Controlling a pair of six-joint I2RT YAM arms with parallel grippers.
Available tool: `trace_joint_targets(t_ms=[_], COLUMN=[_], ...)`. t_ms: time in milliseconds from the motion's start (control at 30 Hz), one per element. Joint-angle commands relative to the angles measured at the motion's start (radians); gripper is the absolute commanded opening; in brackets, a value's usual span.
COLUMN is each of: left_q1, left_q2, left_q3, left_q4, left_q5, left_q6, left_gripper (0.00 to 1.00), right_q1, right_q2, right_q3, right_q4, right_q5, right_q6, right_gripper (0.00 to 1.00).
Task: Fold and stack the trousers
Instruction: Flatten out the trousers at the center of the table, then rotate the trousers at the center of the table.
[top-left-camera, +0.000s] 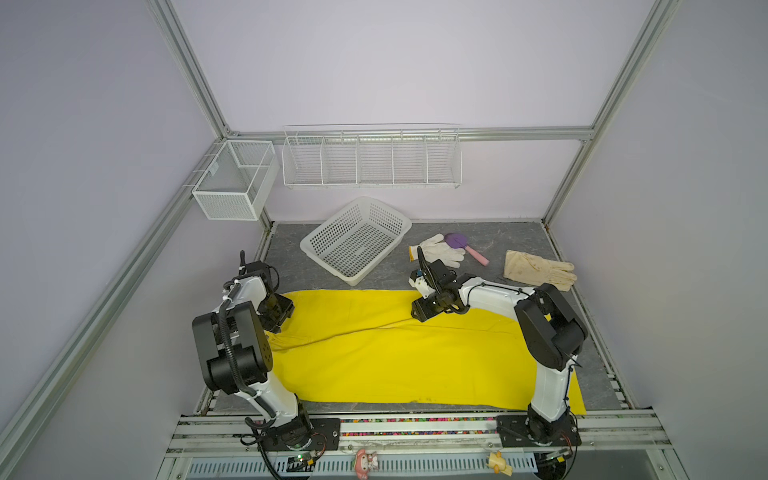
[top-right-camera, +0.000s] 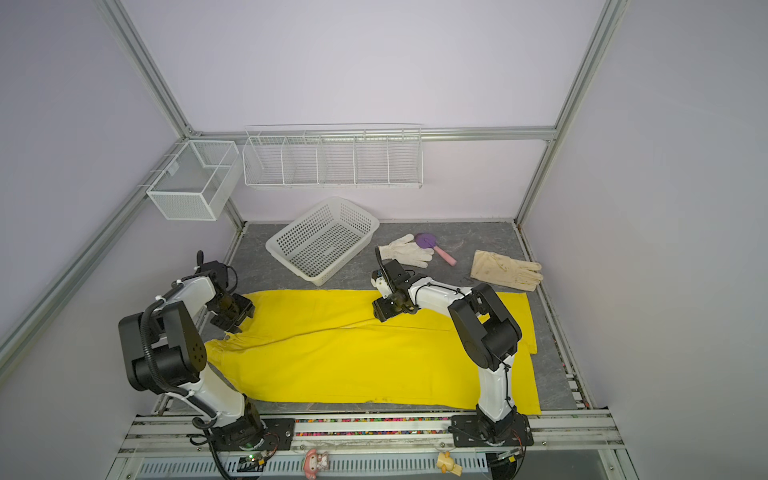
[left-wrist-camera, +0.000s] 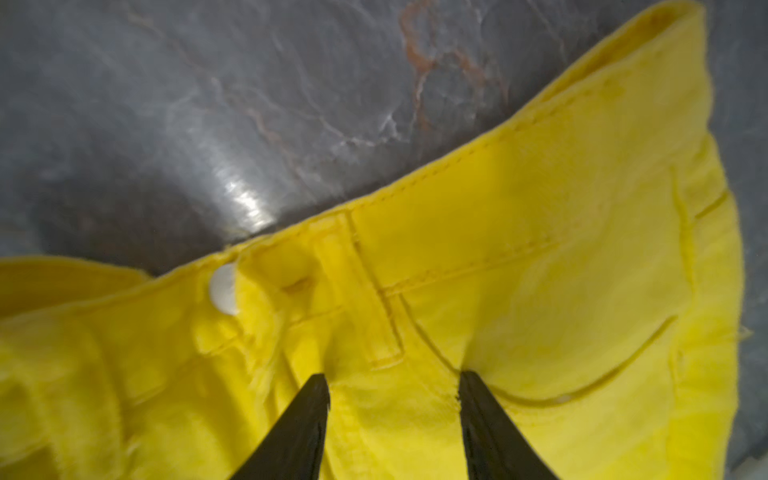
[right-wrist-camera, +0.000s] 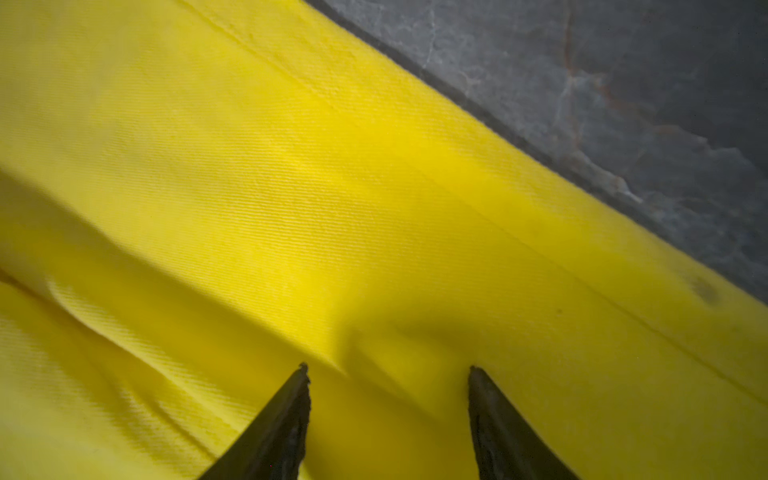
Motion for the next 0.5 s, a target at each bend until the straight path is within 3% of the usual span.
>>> trace_joint_targets(t_ms=[0, 300, 467], left_q1=[-0.001, 0.0, 0.0], left_q2=[0.059, 0.243, 0.293], left_q3=[0.048, 0.208, 0.331], left_q4=[0.053, 0.108, 0.105], left_q5=[0.01, 0.055, 0.093], left_q6=[0.023, 0.089, 0.122], left_gripper=[0.5, 0.47, 0.51], right_q1=[-0.003, -0.042, -0.07], right_q2=[0.028, 0.073, 0.087], right_q3=[-0.001, 0.038, 0.086], right_q4=[-0.016, -0.045, -0.073], right_q5=[0.071, 0.141, 0.147], right_q6=[-0.04, -0.061, -0.075], right_gripper=[0.63, 0.63, 0.64])
